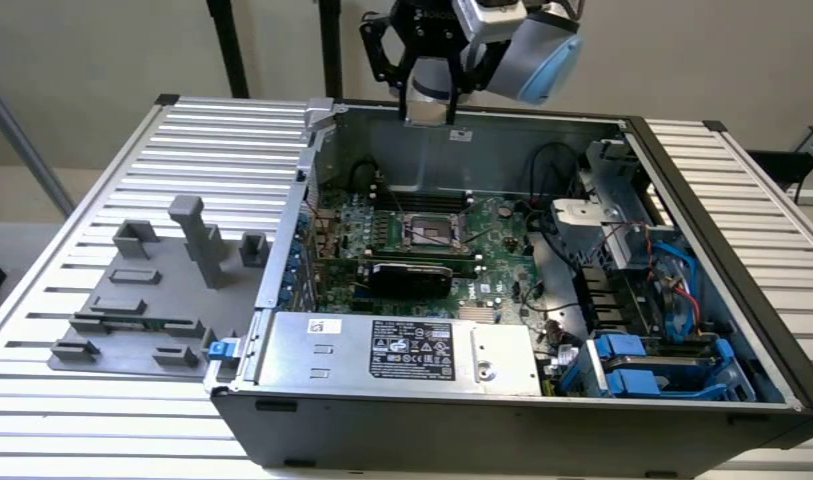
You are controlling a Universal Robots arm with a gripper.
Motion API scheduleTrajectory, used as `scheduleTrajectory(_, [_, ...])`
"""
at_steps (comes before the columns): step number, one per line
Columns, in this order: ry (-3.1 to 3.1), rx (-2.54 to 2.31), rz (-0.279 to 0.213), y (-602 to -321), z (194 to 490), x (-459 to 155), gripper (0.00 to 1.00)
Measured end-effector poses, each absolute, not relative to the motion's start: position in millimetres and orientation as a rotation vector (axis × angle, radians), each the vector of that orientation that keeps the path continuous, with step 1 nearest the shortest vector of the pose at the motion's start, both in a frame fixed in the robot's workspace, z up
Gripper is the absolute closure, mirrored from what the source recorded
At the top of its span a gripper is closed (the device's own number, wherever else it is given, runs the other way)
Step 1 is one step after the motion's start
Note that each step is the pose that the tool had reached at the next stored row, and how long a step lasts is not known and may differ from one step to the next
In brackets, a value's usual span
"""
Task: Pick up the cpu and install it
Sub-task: 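Pick up the cpu and move it towards the insertion slot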
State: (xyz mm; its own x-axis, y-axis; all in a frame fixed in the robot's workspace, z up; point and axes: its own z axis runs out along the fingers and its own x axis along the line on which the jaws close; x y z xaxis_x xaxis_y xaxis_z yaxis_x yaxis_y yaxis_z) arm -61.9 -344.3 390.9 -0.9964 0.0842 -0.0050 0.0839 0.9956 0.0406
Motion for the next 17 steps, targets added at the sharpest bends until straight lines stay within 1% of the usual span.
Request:
scheduleTrajectory(6, [3.128,0.107,0.063,-343,385,-54,0.45])
scheduleTrajectory(17, [3.126,0.088,0.063,-333,367,-36,0.45])
